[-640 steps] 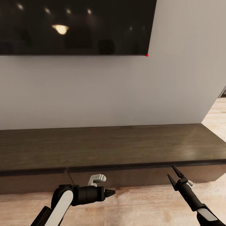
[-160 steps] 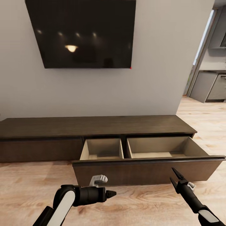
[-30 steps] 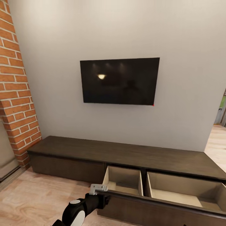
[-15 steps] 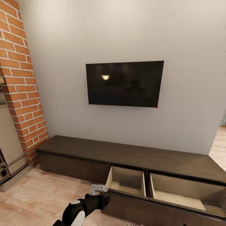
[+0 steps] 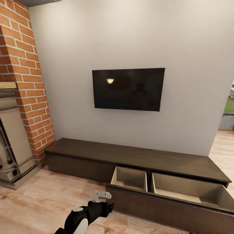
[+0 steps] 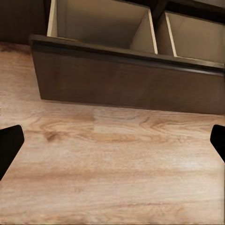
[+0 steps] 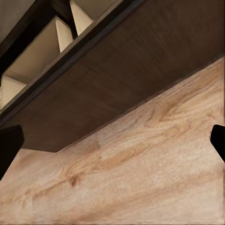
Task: Place each of the two pumpkins and all three candles from the living room inside a cabinet in the living room (use any cabinet), then make sure every cabinet is closed, and position the cauldron so it is next to a table in the living room.
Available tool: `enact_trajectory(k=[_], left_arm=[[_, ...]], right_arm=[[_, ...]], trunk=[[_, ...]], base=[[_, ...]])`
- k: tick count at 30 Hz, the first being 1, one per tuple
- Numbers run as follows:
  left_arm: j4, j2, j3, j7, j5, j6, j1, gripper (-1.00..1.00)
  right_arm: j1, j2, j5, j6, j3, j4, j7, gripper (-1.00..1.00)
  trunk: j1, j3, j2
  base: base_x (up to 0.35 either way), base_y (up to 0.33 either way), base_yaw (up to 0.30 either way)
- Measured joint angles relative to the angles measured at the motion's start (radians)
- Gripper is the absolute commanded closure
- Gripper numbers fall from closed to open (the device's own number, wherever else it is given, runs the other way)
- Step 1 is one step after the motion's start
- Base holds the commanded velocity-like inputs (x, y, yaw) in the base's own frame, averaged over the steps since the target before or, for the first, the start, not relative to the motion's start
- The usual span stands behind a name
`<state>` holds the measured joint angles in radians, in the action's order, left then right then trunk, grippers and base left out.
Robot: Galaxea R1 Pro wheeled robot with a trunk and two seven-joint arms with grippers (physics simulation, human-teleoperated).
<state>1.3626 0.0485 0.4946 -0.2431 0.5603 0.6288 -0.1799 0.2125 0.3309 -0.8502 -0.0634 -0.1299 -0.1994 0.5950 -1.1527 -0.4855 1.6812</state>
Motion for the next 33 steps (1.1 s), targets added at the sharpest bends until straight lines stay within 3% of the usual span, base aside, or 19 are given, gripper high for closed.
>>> enact_trajectory(k=[11, 33], left_arm=[[-0.015, 0.000, 0.000, -0.001, 0.000, 0.000, 0.000, -1.00], [-0.048, 0.000, 0.001, 0.000, 0.000, 0.000, 0.000, -1.00]], right_arm=[[0.000, -0.001, 0.001, 0.000, 0.003, 0.000, -0.002, -1.00], [0.000, -0.003, 0.002, 0.000, 0.008, 0.001, -0.002, -1.00]], trunk=[[0.043, 0.039, -0.077], [0.127, 0.118, -0.231]], base=[[-0.267, 0.000, 0.251], [-0.014, 0.000, 0.278]])
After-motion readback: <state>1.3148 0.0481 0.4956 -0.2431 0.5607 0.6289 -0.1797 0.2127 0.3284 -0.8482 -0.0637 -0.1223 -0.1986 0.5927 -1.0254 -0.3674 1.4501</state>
